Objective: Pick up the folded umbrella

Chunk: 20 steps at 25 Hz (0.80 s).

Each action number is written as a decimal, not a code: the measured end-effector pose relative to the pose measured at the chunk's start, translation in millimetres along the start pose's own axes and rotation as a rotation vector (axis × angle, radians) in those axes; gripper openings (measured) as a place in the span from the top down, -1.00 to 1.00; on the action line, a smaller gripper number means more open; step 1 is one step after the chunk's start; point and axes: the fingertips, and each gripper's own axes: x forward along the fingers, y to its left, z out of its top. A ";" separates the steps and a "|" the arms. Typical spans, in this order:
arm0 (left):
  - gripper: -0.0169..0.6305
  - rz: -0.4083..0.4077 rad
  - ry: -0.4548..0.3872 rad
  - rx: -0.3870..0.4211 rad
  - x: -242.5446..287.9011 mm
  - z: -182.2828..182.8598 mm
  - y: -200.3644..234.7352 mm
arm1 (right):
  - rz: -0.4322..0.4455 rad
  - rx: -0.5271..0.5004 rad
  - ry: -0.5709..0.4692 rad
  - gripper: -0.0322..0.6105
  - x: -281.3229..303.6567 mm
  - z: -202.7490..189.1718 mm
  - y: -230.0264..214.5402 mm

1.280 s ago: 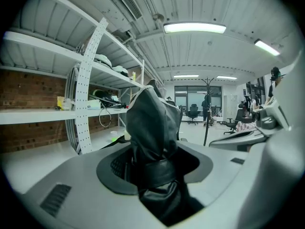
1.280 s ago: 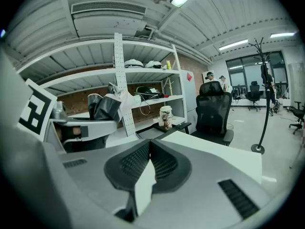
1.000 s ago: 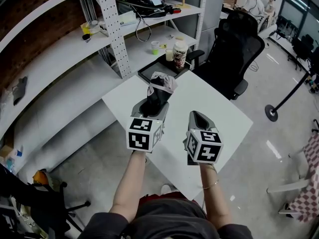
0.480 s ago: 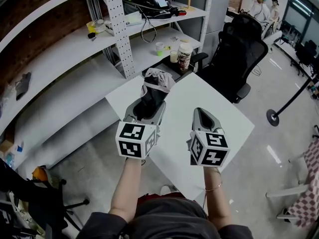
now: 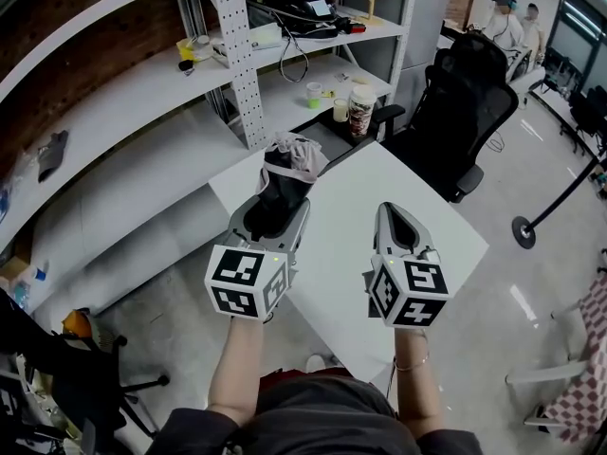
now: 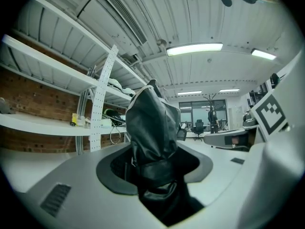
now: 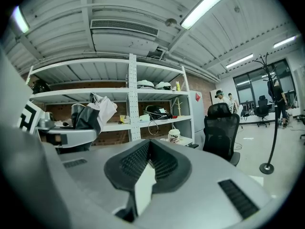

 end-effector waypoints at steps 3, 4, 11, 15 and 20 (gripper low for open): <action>0.26 0.009 -0.015 -0.009 -8.4 3.4 0.3 | 0.006 -0.005 -0.013 0.84 -4.5 4.3 0.1; 0.26 0.013 -0.019 -0.011 -11.1 4.2 0.5 | 0.009 -0.006 -0.018 0.84 -6.2 5.6 0.2; 0.26 0.036 -0.038 -0.014 -28.5 9.8 4.4 | 0.024 0.000 -0.037 0.84 -15.5 11.9 4.4; 0.26 0.047 -0.052 -0.012 -38.8 13.1 4.3 | 0.036 0.000 -0.048 0.84 -20.9 12.9 7.5; 0.26 0.060 -0.063 -0.009 -49.8 18.2 7.9 | 0.049 0.002 -0.061 0.84 -24.1 15.8 12.7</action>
